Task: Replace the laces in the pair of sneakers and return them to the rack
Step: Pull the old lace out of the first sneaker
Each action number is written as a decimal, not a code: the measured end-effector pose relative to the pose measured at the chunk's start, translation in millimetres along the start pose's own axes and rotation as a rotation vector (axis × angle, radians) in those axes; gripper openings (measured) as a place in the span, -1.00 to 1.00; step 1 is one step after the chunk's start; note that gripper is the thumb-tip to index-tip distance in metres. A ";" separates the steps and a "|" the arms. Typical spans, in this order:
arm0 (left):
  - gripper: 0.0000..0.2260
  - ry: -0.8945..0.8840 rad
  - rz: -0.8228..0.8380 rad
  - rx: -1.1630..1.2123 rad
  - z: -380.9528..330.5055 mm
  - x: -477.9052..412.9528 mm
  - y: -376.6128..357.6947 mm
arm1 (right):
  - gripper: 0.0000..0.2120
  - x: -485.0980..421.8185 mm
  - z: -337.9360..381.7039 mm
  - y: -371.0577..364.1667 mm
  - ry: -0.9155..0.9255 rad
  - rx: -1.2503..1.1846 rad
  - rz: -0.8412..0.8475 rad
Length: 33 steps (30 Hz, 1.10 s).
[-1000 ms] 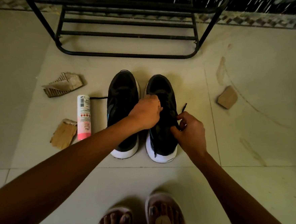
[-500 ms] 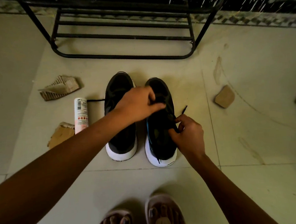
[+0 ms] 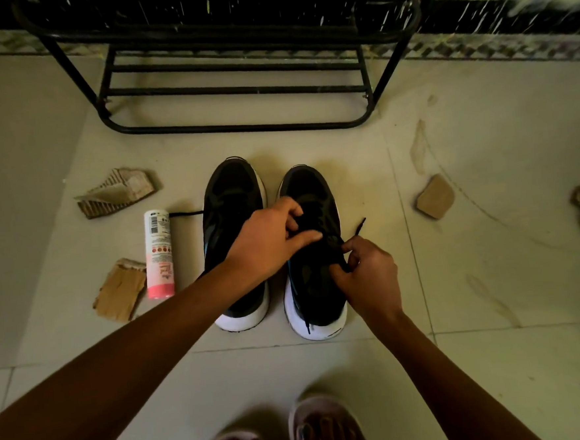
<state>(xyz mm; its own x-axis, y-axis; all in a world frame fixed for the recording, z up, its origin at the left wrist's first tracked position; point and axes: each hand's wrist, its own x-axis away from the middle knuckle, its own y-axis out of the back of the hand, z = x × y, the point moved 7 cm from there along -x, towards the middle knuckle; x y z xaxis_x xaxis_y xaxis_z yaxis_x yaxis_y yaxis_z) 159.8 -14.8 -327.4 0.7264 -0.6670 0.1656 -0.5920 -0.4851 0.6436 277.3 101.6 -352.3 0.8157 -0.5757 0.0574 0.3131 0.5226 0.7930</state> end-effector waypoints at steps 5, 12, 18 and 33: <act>-0.94 -0.089 -0.072 -0.089 -6.2 0.5 -1.3 | -0.82 -0.9 -0.1 -2.0 0.008 0.021 0.008; -0.88 0.033 -0.069 0.183 -0.2 2.0 0.7 | -0.82 0.2 -1.4 -3.3 -0.004 0.039 0.003; -0.86 0.322 0.046 0.685 6.1 -2.3 -7.6 | -0.80 -1.9 -2.5 -2.3 -0.031 0.055 0.003; -0.83 0.215 -0.013 0.477 1.9 -1.6 11.8 | -0.83 -6.1 -7.6 -8.6 -0.062 0.055 0.056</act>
<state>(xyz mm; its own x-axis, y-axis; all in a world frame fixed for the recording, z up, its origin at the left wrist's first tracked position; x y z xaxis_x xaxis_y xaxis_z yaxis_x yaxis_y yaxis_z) 151.0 -20.6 -321.5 0.7606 -0.5522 0.3414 -0.6390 -0.7298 0.2432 273.3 105.4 -364.2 0.7991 -0.5851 0.1385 0.2393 0.5207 0.8195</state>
